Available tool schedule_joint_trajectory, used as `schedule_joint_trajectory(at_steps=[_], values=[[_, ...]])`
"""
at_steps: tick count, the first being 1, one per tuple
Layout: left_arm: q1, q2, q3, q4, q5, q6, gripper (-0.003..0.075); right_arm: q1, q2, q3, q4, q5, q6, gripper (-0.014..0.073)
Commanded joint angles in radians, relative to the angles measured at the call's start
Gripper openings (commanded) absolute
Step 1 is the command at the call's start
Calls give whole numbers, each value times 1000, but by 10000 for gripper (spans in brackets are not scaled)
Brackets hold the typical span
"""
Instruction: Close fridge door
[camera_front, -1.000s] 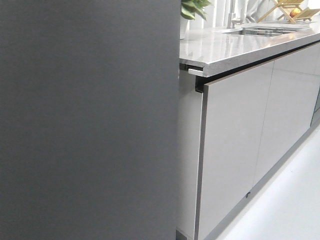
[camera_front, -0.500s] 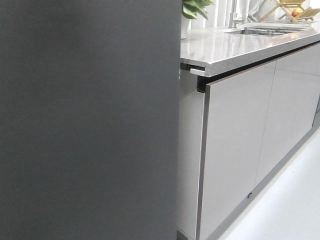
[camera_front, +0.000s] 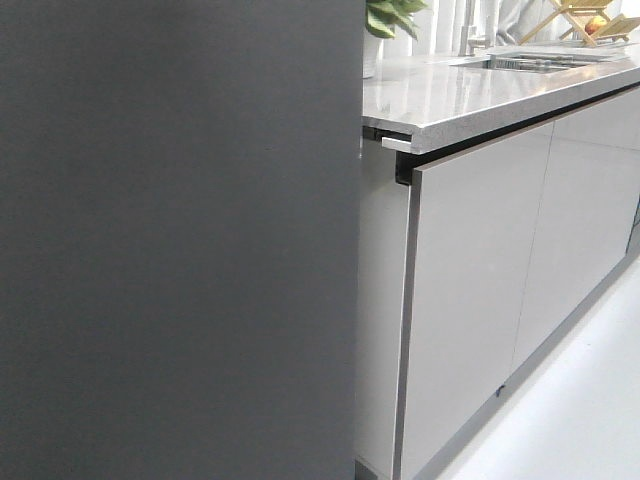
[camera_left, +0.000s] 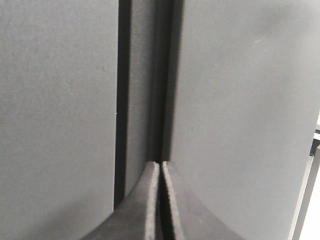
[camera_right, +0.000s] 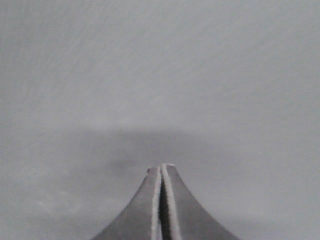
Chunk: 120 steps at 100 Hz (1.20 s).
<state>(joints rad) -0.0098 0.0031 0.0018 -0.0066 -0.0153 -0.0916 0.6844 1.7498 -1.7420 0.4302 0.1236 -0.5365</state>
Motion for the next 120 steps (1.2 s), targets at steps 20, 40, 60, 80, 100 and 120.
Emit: schedule_joint_trajectory(at_steps=[20, 40, 60, 80, 100, 120], values=[[-10, 19, 28, -2, -77, -4, -20, -104, -181, -34, -81, 94, 57, -76], [-10, 19, 28, -2, -77, -4, -21, -186, -262, -33, -170, 209, 169, -76], [-10, 19, 28, -2, -77, -4, -21, -248, -350, 26, -294, 228, 292, -76], [-10, 19, 28, -2, -77, -4, -20, -317, -483, 197, -307, 170, 297, -76], [-10, 19, 28, -2, -77, -4, -21, -368, -630, 408, -394, 97, 405, -76], [-10, 19, 28, -2, -77, -4, -21, -422, -781, 610, -481, 81, 497, -76]])
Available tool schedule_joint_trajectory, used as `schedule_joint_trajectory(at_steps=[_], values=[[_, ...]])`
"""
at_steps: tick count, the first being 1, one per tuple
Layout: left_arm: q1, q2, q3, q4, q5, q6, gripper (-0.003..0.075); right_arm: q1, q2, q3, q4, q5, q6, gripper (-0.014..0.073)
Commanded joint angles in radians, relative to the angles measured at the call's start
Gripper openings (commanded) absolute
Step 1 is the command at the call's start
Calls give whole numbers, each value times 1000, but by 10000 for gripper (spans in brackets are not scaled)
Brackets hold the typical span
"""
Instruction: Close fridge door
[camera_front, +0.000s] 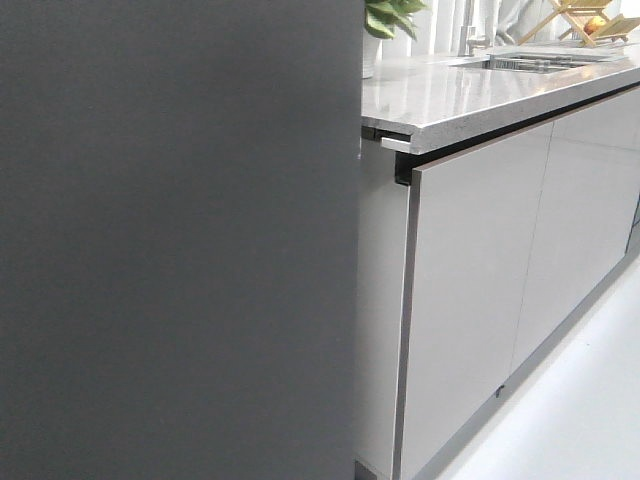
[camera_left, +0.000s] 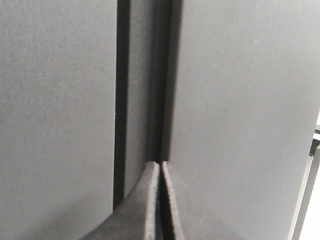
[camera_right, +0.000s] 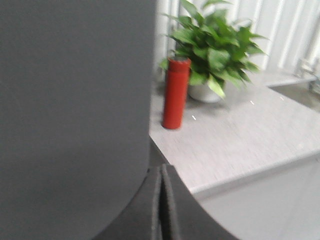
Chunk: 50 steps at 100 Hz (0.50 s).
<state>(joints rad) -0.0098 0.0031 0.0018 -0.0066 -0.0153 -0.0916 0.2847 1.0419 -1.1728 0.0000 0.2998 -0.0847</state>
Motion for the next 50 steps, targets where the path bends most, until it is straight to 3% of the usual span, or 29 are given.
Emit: schedule_joint_trajectory(at_steps=[1, 27, 50], values=[[-10, 19, 28, -2, -77, -4, -21, -25, -78, 56, -55, -101, 49, -76], [-10, 19, 28, -2, -77, -4, -21, -143, -296, 359, -81, -156, 107, -76], [-10, 19, 28, -2, -77, -4, -21, -166, -517, 630, -81, -233, 107, -76]])
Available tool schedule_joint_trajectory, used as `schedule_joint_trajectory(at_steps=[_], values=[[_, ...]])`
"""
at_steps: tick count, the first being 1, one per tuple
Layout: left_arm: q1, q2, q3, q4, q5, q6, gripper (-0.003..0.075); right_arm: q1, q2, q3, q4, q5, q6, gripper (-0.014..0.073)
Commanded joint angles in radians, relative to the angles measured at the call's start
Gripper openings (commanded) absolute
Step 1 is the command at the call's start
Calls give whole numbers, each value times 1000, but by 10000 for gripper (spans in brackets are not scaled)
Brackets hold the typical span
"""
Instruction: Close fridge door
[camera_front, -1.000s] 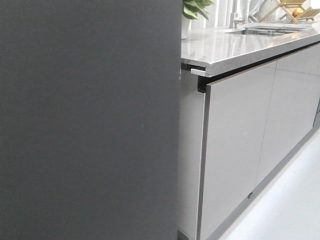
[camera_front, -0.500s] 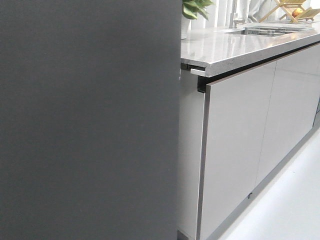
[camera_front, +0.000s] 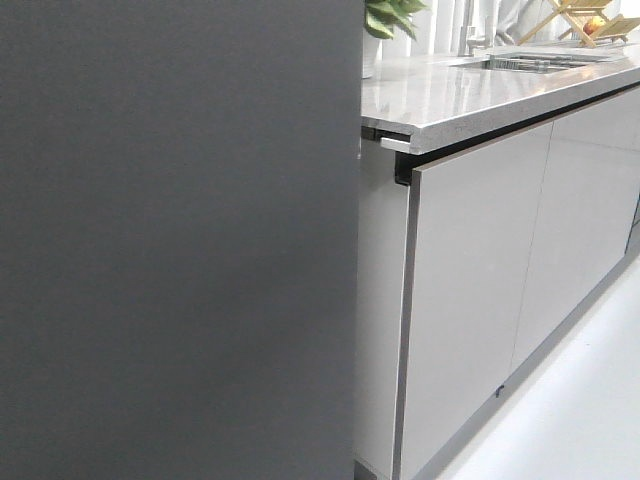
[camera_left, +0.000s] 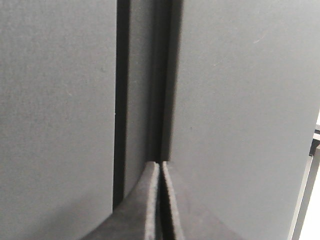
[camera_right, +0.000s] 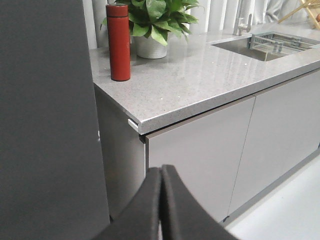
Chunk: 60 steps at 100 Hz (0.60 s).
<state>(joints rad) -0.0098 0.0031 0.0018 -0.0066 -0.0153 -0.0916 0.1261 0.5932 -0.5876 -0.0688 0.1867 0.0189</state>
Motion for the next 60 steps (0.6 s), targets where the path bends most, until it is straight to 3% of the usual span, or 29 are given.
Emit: schedule_joint_trajectory(at_steps=[1, 31, 60], values=[[-10, 19, 28, -2, -77, -4, -20, -7, -83, 52, -12, -121, 3, -76], [-10, 19, 28, -2, -77, -4, -21, -8, -386, 330, -12, -151, 3, -76], [-10, 19, 28, -2, -77, -4, -20, -8, -518, 506, -17, -170, 3, -76]])
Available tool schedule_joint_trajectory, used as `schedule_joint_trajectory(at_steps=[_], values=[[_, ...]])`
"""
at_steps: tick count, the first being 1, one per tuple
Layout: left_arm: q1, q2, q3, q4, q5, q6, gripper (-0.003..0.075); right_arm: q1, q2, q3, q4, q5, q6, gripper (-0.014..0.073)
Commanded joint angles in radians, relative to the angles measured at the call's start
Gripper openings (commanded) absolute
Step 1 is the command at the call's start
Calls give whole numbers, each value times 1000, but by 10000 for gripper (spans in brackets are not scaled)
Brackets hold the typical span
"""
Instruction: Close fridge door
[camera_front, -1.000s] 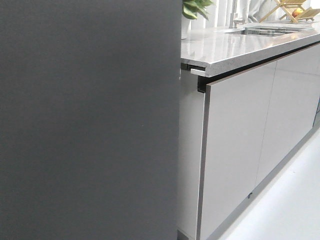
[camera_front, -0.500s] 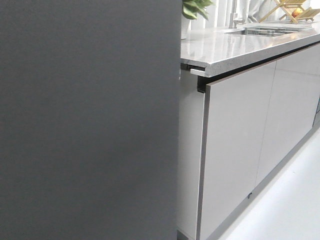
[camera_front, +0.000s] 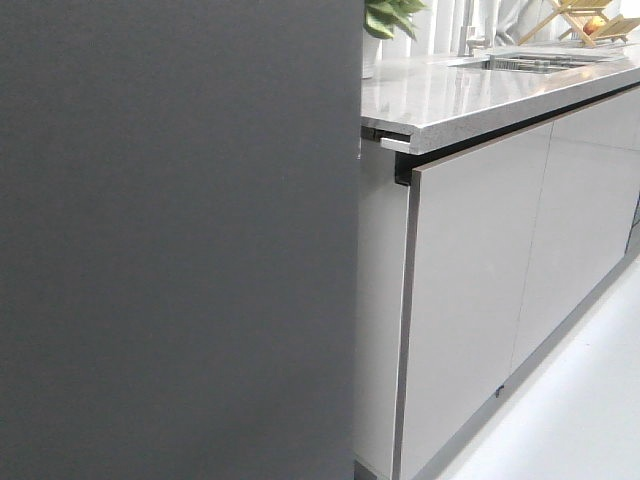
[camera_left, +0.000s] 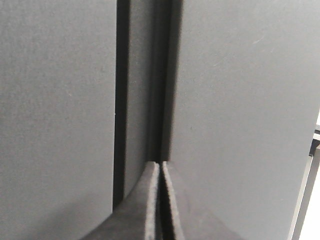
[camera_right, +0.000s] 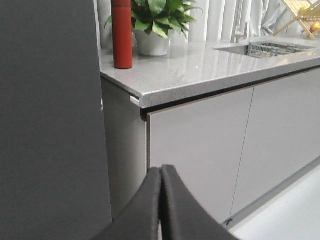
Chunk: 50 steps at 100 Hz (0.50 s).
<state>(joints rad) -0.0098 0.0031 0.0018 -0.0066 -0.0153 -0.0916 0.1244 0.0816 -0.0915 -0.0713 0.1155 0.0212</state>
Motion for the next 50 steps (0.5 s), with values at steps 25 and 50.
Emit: schedule_joint_trajectory(at_steps=[25, 50], values=[[-10, 19, 28, -2, -77, -4, -21, -6, -23, 96, -19, -177, 1, -76], [-10, 19, 28, -2, -77, -4, -20, -6, -25, 115, -19, -187, 1, -76]])
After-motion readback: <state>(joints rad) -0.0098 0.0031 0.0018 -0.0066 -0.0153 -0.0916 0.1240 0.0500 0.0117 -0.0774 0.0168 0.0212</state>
